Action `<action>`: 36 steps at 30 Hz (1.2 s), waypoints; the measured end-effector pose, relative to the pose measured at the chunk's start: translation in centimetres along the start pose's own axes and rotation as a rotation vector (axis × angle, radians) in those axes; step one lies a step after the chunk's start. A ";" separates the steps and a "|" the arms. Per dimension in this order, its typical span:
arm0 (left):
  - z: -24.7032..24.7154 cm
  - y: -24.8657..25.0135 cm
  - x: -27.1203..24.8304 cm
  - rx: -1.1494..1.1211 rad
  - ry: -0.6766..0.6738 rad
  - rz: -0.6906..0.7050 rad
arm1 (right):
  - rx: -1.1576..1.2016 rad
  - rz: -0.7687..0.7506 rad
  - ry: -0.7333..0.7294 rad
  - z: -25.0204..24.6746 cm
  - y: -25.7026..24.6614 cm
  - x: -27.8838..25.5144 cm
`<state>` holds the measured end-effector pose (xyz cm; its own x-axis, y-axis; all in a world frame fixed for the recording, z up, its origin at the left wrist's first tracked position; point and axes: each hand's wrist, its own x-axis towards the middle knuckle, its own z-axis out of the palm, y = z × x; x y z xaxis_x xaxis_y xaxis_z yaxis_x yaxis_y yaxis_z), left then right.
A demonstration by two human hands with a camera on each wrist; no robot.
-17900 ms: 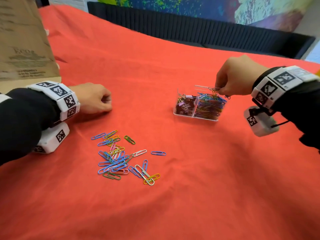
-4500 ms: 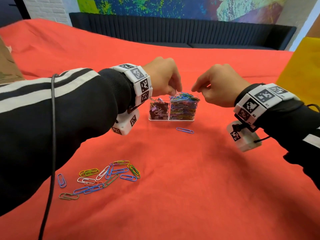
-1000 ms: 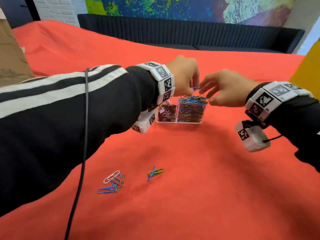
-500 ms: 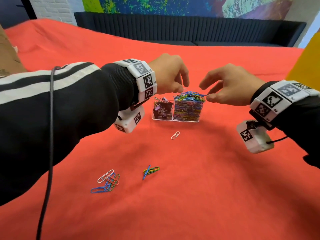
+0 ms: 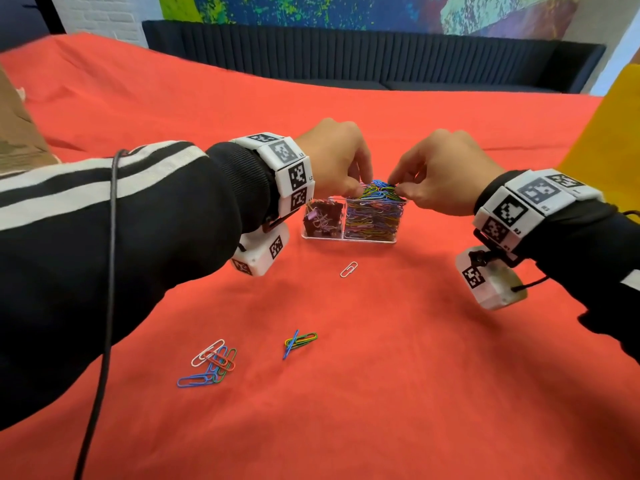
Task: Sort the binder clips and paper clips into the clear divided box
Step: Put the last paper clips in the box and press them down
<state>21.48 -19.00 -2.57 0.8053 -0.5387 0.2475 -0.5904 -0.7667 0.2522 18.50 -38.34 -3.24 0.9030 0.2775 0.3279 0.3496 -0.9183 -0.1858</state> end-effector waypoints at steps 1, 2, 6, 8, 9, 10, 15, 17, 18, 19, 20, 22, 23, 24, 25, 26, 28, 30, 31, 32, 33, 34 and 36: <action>-0.1 -0.1 0.0 -0.006 0.000 -0.002 | 0.002 -0.002 0.011 0.1 0.0 0.1; -0.3 -0.2 0.0 -0.012 0.001 -0.003 | 0.008 -0.003 0.022 0.1 0.1 0.1; -0.8 -0.8 -0.1 -0.010 0.014 -0.017 | 0.040 -0.003 0.043 -0.5 0.1 0.1; -0.9 -1.1 -0.3 0.002 0.021 -0.018 | 0.054 0.002 0.029 -0.7 0.0 -0.1; -0.8 -1.1 -0.3 0.005 0.024 -0.020 | 0.052 0.002 0.017 -0.8 -0.1 -0.2; -0.8 -1.1 -0.4 0.004 0.024 -0.021 | 0.046 0.000 0.006 -0.7 -0.2 -0.2; -0.3 -0.9 -0.3 -0.001 -0.013 -0.017 | 0.065 0.021 -0.005 -0.7 0.0 -0.3; -0.4 -0.9 -0.3 -0.008 -0.012 -0.020 | 0.082 0.028 0.016 -0.9 0.1 -0.4; -0.5 -0.9 -0.4 -0.005 -0.006 -0.021 | 0.084 0.028 0.021 -1.0 0.1 -0.4; -0.6 -0.9 -0.4 0.003 0.000 -0.023 | 0.082 0.030 0.020 -1.1 0.1 -0.5; -0.7 -1.0 -0.6 0.015 0.002 -0.027 | 0.079 0.034 0.014 -1.2 0.0 -0.6; -0.8 -1.2 -0.8 0.037 -0.011 -0.040 | 0.075 0.061 -0.002 -1.2 0.1 -0.7; -0.8 -1.3 -1.0 0.050 -0.025 -0.043 | 0.073 0.082 -0.012 -1.1 0.2 -0.7; -0.7 -1.4 -1.0 0.063 -0.038 -0.042 | 0.070 0.101 -0.020 -1.0 0.3 -0.7; -0.7 -1.4 -1.1 0.073 -0.047 -0.041 | 0.069 0.114 -0.027 -0.9 0.4 -0.7; -0.6 -1.4 -1.1 0.077 -0.051 -0.038 | 0.070 0.122 -0.029 -0.8 0.4 -0.7; -0.5 -1.3 -0.9 0.074 -0.048 -0.034 | 0.076 0.126 -0.022 -0.6 0.4 -0.6; -0.3 -1.2 -0.7 0.065 -0.040 -0.031 | 0.073 0.119 -0.006 -0.7 0.3 -0.6; -0.2 -1.1 -0.6 0.063 -0.038 -0.029 | 0.066 0.110 -0.001 -0.7 0.3 -0.5; -0.1 -1.1 -0.5 0.063 -0.037 -0.028 | 0.062 0.099 -0.002 -0.8 0.2 -0.5; -0.1 -1.0 -0.5 0.062 -0.033 -0.028 | 0.065 0.087 -0.009 -0.8 0.1 -0.6; -0.1 -1.0 -0.5 0.059 -0.025 -0.028 | 0.068 0.076 -0.020 -0.8 0.0 -0.6; -0.2 -0.9 -0.5 0.047 -0.007 -0.025 | 0.065 0.056 -0.034 -0.7 -0.2 -0.8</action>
<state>21.56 -17.95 -2.76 0.8201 -0.5216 0.2354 -0.5672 -0.7952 0.2143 17.57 -38.61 -2.77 0.9292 0.2365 0.2839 0.3126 -0.9128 -0.2628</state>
